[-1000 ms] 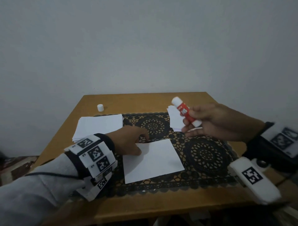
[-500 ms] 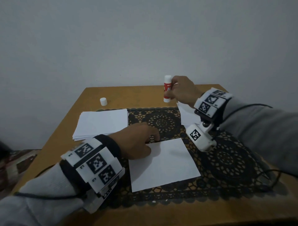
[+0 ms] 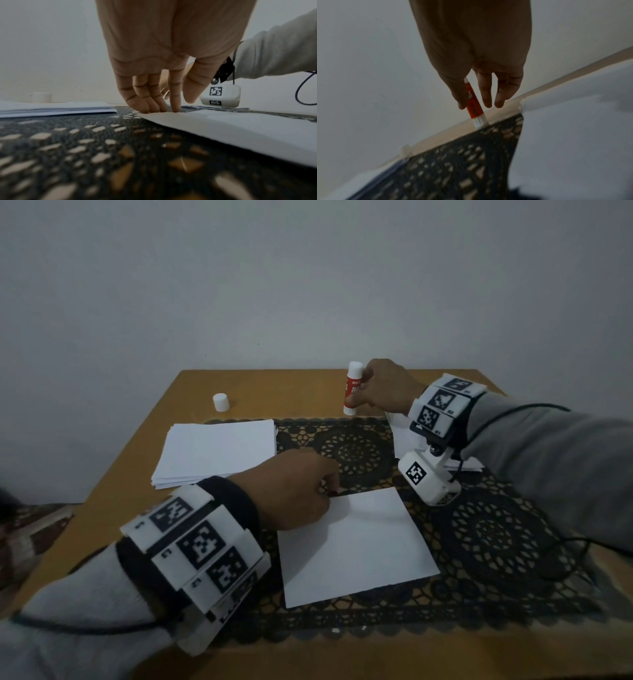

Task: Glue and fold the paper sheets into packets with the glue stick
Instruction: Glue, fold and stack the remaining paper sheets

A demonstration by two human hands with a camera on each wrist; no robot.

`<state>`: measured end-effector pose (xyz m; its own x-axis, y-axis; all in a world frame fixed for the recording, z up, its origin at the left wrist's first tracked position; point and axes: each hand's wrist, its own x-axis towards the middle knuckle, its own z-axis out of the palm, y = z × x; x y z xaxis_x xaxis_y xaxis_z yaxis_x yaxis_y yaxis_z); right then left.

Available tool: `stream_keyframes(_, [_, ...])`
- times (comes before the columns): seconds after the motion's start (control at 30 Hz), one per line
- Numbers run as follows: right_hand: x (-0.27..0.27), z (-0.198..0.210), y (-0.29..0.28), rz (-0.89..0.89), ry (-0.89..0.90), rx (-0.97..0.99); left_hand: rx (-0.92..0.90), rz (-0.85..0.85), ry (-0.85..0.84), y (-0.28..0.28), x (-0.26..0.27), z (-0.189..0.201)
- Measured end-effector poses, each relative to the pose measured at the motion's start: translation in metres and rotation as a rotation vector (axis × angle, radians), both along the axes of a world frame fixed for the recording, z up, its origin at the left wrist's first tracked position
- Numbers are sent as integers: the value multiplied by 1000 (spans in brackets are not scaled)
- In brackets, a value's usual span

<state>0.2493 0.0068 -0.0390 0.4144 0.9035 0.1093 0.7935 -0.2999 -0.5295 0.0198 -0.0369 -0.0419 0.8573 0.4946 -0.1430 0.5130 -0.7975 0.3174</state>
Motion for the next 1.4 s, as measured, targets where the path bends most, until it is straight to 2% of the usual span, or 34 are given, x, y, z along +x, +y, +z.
stream_keyframes(0.17, [21,31,-53,-7,-17,17,41,6,10,-3,2,0])
stream_keyframes(0.27, [50,43,-102,-3,-195,-60,24,16,-2,-2,3,0])
stream_keyframes(0.4, [83,42,-161,10,-480,-263,-4,20,-37,-3,3,2])
stream_keyframes(0.53, [92,29,-201,109,-626,-532,-6,43,-44,-4,2,3])
stream_keyframes(0.63, [90,20,-209,207,-720,-618,-10,68,-45,-4,1,2])
stream_keyframes(0.9, [100,15,-202,315,-742,-626,-3,67,-53,-2,0,0])
stream_keyframes(1.2, [110,7,-207,350,-734,-537,-24,67,-62,-3,0,1])
stream_keyframes(1.4, [105,-1,-208,301,-765,-491,-31,73,-55,-3,0,1])
